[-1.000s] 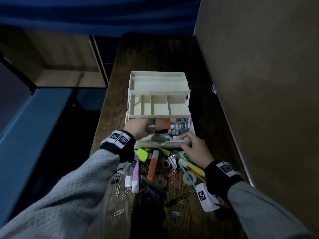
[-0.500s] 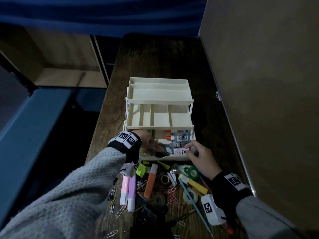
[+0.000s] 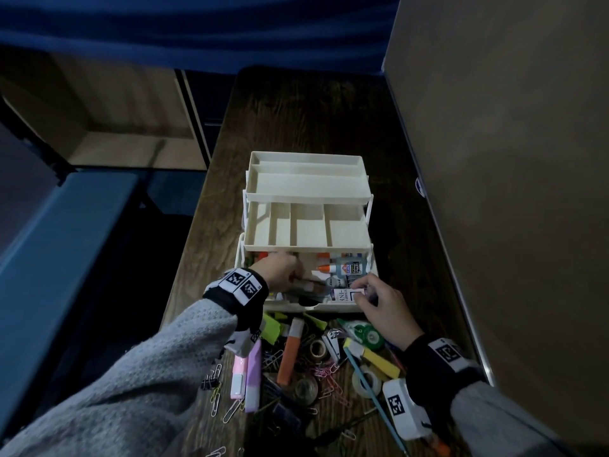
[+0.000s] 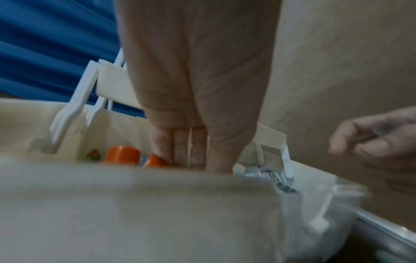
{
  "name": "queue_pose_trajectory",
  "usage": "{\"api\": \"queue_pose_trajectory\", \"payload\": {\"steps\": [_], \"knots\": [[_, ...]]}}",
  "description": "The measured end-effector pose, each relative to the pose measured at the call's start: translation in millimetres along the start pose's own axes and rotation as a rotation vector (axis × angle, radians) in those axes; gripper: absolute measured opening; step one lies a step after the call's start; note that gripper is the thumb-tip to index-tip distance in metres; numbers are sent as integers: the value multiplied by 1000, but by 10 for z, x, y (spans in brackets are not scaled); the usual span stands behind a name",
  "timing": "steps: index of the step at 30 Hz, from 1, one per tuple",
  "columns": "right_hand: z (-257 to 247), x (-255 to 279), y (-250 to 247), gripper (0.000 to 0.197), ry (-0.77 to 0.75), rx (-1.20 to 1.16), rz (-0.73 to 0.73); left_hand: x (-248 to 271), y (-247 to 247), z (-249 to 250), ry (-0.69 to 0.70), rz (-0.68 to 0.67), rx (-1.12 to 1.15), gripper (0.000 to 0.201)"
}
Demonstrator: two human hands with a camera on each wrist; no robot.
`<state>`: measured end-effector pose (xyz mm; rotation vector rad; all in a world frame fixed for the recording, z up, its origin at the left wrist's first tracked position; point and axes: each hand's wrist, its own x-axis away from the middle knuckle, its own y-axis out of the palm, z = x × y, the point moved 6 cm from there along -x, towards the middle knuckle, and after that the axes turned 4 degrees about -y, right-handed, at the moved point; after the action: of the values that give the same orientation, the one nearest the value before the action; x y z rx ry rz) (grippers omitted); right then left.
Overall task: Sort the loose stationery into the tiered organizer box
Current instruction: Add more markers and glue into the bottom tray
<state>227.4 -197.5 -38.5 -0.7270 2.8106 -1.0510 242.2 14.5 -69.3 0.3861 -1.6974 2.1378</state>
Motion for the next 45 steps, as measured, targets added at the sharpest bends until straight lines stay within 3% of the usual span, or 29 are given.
{"api": "queue_pose_trajectory", "payload": {"steps": [5,9,12,15,19,22,28,33,39,45], "knots": [[-59,-20,23,11,54,-47,-15,39,35,16,59,164,-157,17],[-122,-94,40,15,56,-63,-65,77,98,-55,104,120,-118,40],[-177,-197,95,27,22,59,-140,69,97,-48,150,151,-219,46],[-287,-329,149,41,-27,87,-180,52,73,-20,173,212,-314,43],[-428,-481,321,42,-55,26,-233,82,41,-1,176,263,-325,34],[-486,-546,539,25,-110,182,-266,99,45,-20,150,262,-323,30],[-428,-606,831,11,-94,393,-398,142,20,-35,144,260,-311,22],[-383,-597,959,28,-47,620,-577,116,19,-43,126,229,-321,31],[-438,-569,937,42,-54,637,-592,138,35,-71,88,203,-339,29],[-450,-455,966,41,-61,687,-669,228,0,-102,90,211,-260,27]]}}
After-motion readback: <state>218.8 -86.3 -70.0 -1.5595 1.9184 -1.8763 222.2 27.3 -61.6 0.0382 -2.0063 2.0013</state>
